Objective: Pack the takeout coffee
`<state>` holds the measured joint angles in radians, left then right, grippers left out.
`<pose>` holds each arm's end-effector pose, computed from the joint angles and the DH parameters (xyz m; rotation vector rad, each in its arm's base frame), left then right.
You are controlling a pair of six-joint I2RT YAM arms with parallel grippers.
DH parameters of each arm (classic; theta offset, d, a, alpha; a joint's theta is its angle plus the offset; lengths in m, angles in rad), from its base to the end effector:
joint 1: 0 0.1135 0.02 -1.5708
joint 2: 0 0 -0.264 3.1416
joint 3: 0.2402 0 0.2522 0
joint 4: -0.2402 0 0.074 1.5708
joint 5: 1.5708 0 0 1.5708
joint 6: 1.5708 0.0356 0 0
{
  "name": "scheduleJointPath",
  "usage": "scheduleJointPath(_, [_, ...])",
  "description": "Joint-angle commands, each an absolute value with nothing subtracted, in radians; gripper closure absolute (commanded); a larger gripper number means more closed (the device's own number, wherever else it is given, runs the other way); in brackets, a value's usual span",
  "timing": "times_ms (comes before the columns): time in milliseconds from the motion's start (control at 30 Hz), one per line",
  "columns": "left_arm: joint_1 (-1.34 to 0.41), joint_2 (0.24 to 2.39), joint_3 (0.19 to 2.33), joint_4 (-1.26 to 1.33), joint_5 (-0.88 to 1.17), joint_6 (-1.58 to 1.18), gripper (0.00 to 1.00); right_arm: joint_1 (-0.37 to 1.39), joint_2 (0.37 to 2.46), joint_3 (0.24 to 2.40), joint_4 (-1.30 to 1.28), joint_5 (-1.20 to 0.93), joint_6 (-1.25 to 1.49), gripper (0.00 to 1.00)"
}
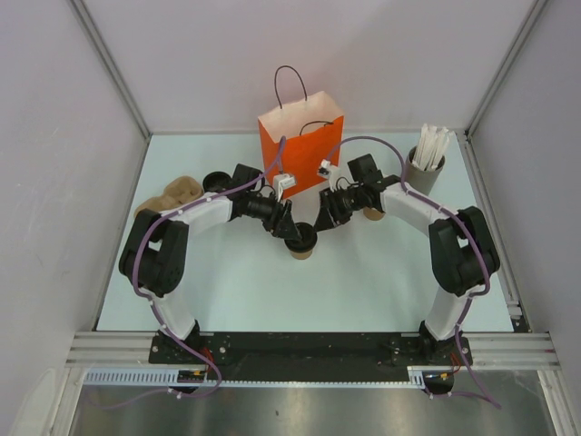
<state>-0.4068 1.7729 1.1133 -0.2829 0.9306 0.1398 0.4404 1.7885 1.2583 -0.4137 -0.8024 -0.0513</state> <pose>0.3187 -0.1684 0.1924 1.0054 2.1635 -1.2735 0.3298 0.1837 0.2192 -0.9190 2.2843 1.1681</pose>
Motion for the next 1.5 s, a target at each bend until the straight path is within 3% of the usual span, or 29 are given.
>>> scheduleJointPath(0, [-0.425,1.798,1.063,-0.351,0.847,0.198,0.35,0.445,1.821,1.267,-0.388,-0.815,-0.034,0.64])
scheduleJointPath(267, [-0.426,1.807,1.063,-0.364,0.815,0.215,0.38,0.465,1.855,1.267,-0.387,-0.729,-0.023,0.7])
scheduleJointPath(933, [-0.448,1.795,1.014,-0.367,0.741,0.27,0.37,0.506,1.898,1.266,-0.416,-0.528,-0.058,0.71])
scheduleJointPath(1467, [-0.446,1.795,1.014,-0.356,0.758,0.275,0.34,0.448,1.747,1.276,-0.377,-0.638,-0.092,0.59])
